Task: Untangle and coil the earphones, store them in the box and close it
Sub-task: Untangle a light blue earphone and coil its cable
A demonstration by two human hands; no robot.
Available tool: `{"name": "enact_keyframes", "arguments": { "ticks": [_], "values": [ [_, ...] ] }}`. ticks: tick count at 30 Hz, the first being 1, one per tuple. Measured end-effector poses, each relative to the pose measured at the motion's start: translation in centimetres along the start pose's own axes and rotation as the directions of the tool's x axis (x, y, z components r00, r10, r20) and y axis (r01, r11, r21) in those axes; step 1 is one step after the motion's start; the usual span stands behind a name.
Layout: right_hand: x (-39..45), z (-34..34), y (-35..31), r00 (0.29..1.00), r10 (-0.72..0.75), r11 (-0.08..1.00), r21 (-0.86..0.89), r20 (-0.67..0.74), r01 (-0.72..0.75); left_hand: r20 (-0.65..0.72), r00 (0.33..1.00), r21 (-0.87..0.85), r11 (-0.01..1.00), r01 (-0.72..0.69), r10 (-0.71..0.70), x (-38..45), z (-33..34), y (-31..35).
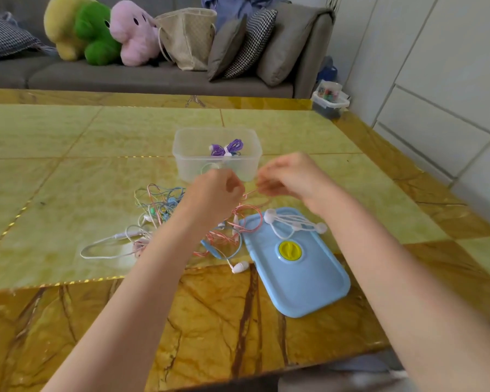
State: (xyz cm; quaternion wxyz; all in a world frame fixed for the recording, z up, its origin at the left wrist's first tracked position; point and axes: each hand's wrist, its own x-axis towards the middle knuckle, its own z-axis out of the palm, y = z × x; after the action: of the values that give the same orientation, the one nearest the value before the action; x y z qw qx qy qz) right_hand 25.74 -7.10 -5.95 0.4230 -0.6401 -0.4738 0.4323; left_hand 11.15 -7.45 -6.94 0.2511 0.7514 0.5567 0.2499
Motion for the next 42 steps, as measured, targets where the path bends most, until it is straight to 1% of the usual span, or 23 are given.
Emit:
{"name": "enact_keyframes", "arguments": {
  "ticks": [3, 5, 6, 9, 11, 13, 14, 16, 18, 20, 21, 23, 25, 27, 29, 30, 31, 33, 35, 38, 39, 40, 42],
  "values": [
    [-2.1, 0.0, 2.8, 0.999, -0.045, 0.950, -0.310, -0.013, 0.039, 0.112, 0.993, 0.149, 0.989, 0.002, -0.019, -0.7, -0.2, -0.5],
    [-2.7, 0.2, 3.5, 0.991, -0.130, 0.841, -0.532, -0.024, 0.097, 0.163, 0.987, 0.178, 0.984, -0.023, -0.006, -1.2, -0.2, -0.5],
    [-3.0, 0.3, 3.5, 0.983, -0.182, 0.788, -0.601, -0.015, 0.137, 0.189, 0.982, 0.183, 0.982, -0.044, 0.009, -1.5, -0.1, -0.6],
    [-3.3, 0.5, 2.3, 0.951, -0.299, 0.726, -0.629, 0.077, 0.279, 0.311, 0.950, 0.311, 0.942, -0.129, 0.027, -2.2, -0.1, -0.8],
    [-3.8, 1.1, 1.7, 0.935, -0.297, 0.705, -0.616, 0.194, 0.352, 0.356, 0.935, 0.418, 0.895, -0.157, -0.002, -2.3, -0.2, -1.3],
    [-4.4, 1.9, 1.7, 0.914, -0.264, 0.661, -0.632, 0.309, 0.405, 0.348, 0.937, 0.474, 0.868, -0.150, -0.029, -2.2, -0.3, -2.0],
    [-4.6, 2.0, 1.8, 0.906, -0.251, 0.637, -0.646, 0.341, 0.420, 0.319, 0.947, 0.459, 0.879, -0.125, -0.031, -2.0, -0.4, -2.1],
    [-5.0, 2.0, 1.7, 0.904, -0.208, 0.628, -0.657, 0.375, 0.417, 0.216, 0.976, 0.352, 0.935, -0.052, -0.027, -1.7, -0.9, -2.4],
    [-5.6, 1.8, 1.3, 0.900, -0.112, 0.653, -0.652, 0.421, 0.386, 0.111, 0.994, 0.218, 0.976, -0.002, -0.022, -1.4, -1.4, -2.4],
    [-6.3, 2.1, 1.2, 0.885, -0.008, 0.646, -0.673, 0.465, 0.360, 0.057, 0.997, 0.024, 0.998, 0.052, -0.053, -1.2, -1.6, -2.4],
    [-6.6, 2.5, 1.4, 0.875, 0.020, 0.615, -0.696, 0.484, 0.371, 0.046, 0.996, -0.076, 0.994, 0.078, -0.075, -1.1, -1.8, -2.3],
    [-6.6, 3.7, 1.9, 0.864, 0.007, 0.529, -0.735, 0.504, 0.424, 0.031, 0.992, -0.266, 0.955, 0.129, -0.125, -1.0, -2.0, -2.1],
    [-6.0, 4.2, 2.3, 0.901, -0.078, 0.500, -0.766, 0.426, 0.405, 0.037, 0.988, -0.459, 0.876, 0.151, -0.151, -1.1, -2.4, -1.6],
    [-5.1, 3.4, 2.0, 0.942, -0.207, 0.558, -0.759, 0.266, 0.336, 0.063, 0.987, -0.659, 0.736, 0.152, -0.147, -1.5, -2.9, -1.0],
    [-4.5, 2.1, 1.6, 0.945, -0.299, 0.625, -0.721, 0.132, 0.299, 0.106, 0.988, -0.850, 0.506, 0.147, -0.109, -1.7, -3.3, -0.3],
    [-4.3, 1.6, 1.5, 0.944, -0.316, 0.641, -0.713, 0.092, 0.284, 0.111, 0.990, -0.910, 0.391, 0.137, -0.089, -1.7, -3.5, 0.0],
    [-4.1, 1.2, 1.6, 0.943, -0.324, 0.640, -0.717, 0.076, 0.277, 0.104, 0.992, -0.942, 0.311, 0.122, -0.073, -1.7, -3.6, 0.3],
    [-3.9, 1.2, 1.9, 0.939, -0.333, 0.634, -0.716, 0.087, 0.291, 0.087, 0.995, -0.969, 0.229, 0.097, -0.050, -1.5, -3.6, 0.7],
    [-3.8, 1.7, 2.1, 0.928, -0.364, 0.663, -0.676, 0.085, 0.322, 0.090, 0.995, -0.973, 0.207, 0.099, -0.052, -1.4, -3.4, 0.9],
    [-3.9, 2.1, 1.3, 0.924, -0.383, 0.813, -0.470, 0.015, 0.345, 0.148, 0.982, -0.949, 0.263, 0.175, -0.119, -1.3, -2.9, 1.0],
    [-4.2, 2.2, 0.9, 0.938, -0.345, 0.877, -0.343, 0.036, 0.336, 0.170, 0.976, -0.939, 0.279, 0.202, -0.137, -1.4, -2.7, 1.0],
    [-4.5, 2.3, 0.5, 0.953, -0.286, 0.934, -0.195, 0.101, 0.300, 0.187, 0.972, -0.930, 0.293, 0.223, -0.144, -1.4, -2.5, 1.0],
    [-5.2, 2.9, 0.2, 0.947, -0.172, 0.984, 0.001, 0.270, 0.179, 0.208, 0.968, -0.911, 0.333, 0.245, -0.144, -1.4, -2.4, 1.0]
  ]
}}
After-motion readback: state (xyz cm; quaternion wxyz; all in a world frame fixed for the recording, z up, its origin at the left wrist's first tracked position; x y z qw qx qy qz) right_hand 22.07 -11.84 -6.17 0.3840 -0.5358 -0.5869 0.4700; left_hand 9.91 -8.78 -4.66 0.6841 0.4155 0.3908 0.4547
